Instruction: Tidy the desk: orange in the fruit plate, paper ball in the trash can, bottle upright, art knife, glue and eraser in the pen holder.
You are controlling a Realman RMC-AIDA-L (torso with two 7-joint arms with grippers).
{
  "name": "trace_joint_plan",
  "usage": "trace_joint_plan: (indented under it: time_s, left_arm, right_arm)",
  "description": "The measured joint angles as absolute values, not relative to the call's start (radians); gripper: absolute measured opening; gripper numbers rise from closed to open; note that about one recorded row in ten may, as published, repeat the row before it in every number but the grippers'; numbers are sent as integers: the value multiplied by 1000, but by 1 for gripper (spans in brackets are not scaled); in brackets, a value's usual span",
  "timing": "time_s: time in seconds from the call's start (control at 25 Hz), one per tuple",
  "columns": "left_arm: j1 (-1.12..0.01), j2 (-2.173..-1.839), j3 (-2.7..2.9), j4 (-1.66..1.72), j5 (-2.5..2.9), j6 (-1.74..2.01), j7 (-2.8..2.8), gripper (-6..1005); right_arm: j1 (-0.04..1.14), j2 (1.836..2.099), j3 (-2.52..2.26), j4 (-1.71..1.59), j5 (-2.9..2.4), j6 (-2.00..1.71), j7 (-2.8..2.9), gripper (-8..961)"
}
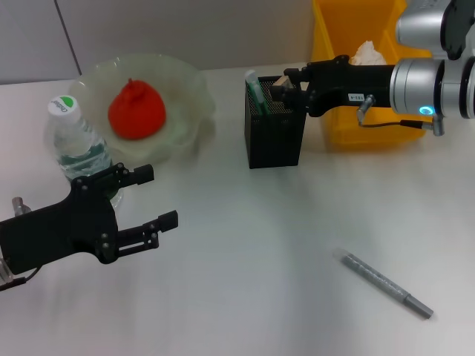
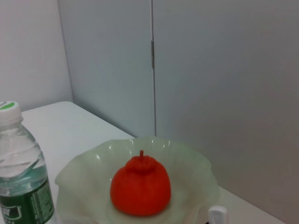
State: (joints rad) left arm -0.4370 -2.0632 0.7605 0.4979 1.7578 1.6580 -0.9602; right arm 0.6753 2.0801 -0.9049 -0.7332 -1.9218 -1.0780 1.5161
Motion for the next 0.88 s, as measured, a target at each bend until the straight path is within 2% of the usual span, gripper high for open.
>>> trace_joint_plan:
  time_s: [0.72,0.88]
  left_arm:
    - [-428,-2062,758,505,1755,1669,-960,802]
    - [-428,-2062,756,505,1755,1670,-960,802]
  right_arm:
    - [680,2082,-910,-735,-1922,-1067,1517,492]
    - [678,2082,-910,-740,-1922,-1067,1517,667]
